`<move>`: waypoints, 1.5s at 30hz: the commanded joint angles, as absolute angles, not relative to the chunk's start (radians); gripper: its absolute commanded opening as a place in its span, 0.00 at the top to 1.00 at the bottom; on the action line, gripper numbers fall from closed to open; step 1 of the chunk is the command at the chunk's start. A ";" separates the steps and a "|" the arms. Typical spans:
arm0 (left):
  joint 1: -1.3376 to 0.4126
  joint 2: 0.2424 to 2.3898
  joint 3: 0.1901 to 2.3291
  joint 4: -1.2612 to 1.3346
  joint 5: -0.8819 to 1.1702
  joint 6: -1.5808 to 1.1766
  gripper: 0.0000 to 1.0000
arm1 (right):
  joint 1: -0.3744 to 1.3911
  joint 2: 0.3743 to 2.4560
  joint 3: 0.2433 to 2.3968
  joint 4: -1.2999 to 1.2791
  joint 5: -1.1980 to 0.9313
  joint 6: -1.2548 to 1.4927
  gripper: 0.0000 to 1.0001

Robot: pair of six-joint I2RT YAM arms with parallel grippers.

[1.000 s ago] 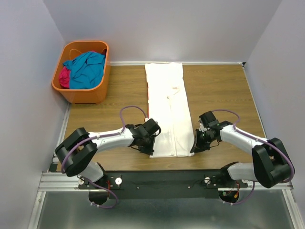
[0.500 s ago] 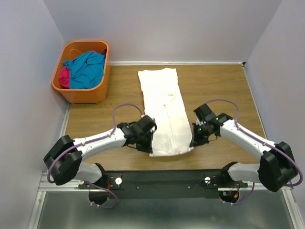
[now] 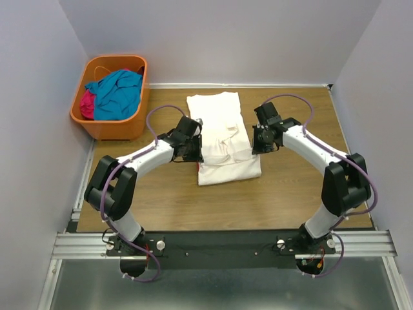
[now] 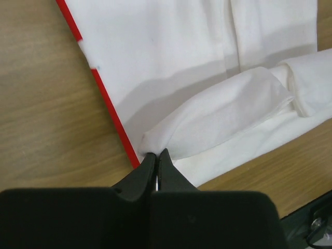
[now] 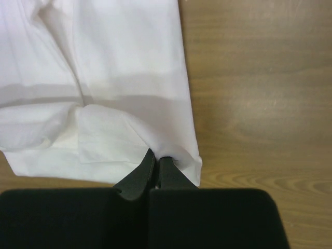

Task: Fold and stack the t-shirts
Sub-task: Fold the tshirt

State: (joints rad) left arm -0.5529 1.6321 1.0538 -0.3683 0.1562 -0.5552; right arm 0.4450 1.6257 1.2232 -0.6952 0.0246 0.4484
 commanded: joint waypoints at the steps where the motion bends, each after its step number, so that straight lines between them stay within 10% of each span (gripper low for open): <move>1: -0.531 1.654 1.120 -0.313 0.129 -0.472 1.00 | 0.419 1.706 1.307 -0.626 0.078 0.376 1.00; 45: -0.423 1.907 1.184 -0.137 0.071 -0.471 1.00 | 0.344 2.048 1.445 -0.413 0.006 0.353 1.00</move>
State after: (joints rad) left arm -0.4313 1.8961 1.2129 -0.1616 0.0895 -0.4751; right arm 0.3511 2.0220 1.4818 -0.4660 0.0307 0.3641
